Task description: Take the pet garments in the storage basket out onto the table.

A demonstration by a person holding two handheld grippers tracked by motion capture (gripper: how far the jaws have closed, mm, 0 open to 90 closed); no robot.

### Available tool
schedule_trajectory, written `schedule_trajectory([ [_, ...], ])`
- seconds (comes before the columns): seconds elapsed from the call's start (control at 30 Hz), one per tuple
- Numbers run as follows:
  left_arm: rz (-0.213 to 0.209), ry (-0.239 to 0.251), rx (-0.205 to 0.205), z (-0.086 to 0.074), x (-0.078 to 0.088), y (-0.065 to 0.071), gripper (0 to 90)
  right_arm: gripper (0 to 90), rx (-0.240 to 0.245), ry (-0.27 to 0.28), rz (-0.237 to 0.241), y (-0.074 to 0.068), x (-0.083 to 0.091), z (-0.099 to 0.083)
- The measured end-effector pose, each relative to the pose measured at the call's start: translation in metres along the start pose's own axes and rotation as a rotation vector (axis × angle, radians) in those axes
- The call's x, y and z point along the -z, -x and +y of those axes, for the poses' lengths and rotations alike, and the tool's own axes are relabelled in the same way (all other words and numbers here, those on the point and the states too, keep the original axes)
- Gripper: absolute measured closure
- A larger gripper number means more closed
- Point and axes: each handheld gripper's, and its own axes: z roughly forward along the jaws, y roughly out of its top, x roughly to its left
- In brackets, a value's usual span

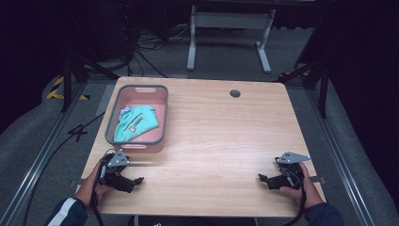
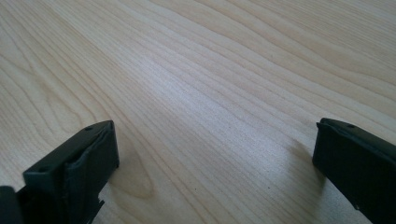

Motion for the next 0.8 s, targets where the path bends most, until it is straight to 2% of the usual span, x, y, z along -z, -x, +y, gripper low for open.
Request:
schedule_trajectory([
  [0.1, -0.009, 0.001, -0.008, -0.001, 0.000, -0.001, 0.0, 0.5, 0.000, 0.000, 0.000, 0.000, 0.000, 0.000],
  [0.27, 0.008, -0.046, 0.009, 0.002, 0.003, 0.001, 0.7, 0.5, 0.003, -0.002, -0.002, 0.000, 0.000, 0.000],
  [0.43, 0.000, -0.080, -0.004, 0.003, 0.007, 0.002, 1.9, 0.5, 0.002, -0.002, 0.000, -0.001, 0.000, 0.000],
  [0.5, -0.001, -0.075, -0.010, 0.003, 0.010, 0.002, 6.2, 0.5, 0.003, -0.002, 0.003, -0.001, 0.000, 0.000],
  [0.57, 0.009, -0.069, -0.001, 0.003, 0.014, 0.002, 18.7, 0.5, 0.009, -0.004, 0.006, -0.001, 0.000, 0.000],
  [0.6, 0.017, -0.076, -0.008, 0.003, 0.017, 0.002, 20.6, 0.5, 0.013, -0.004, 0.007, -0.001, 0.000, 0.000],
  [0.7, 0.027, -0.076, -0.011, 0.004, 0.024, 0.003, 17.4, 0.5, 0.017, -0.004, 0.008, -0.001, 0.000, 0.000],
  [0.77, 0.041, -0.096, -0.030, 0.006, 0.031, 0.005, 21.7, 0.5, 0.018, -0.003, 0.008, -0.001, -0.001, 0.001],
  [0.8, 0.050, -0.089, -0.043, 0.008, 0.034, 0.006, 21.6, 0.5, 0.017, -0.003, 0.009, -0.001, -0.001, 0.001],
])
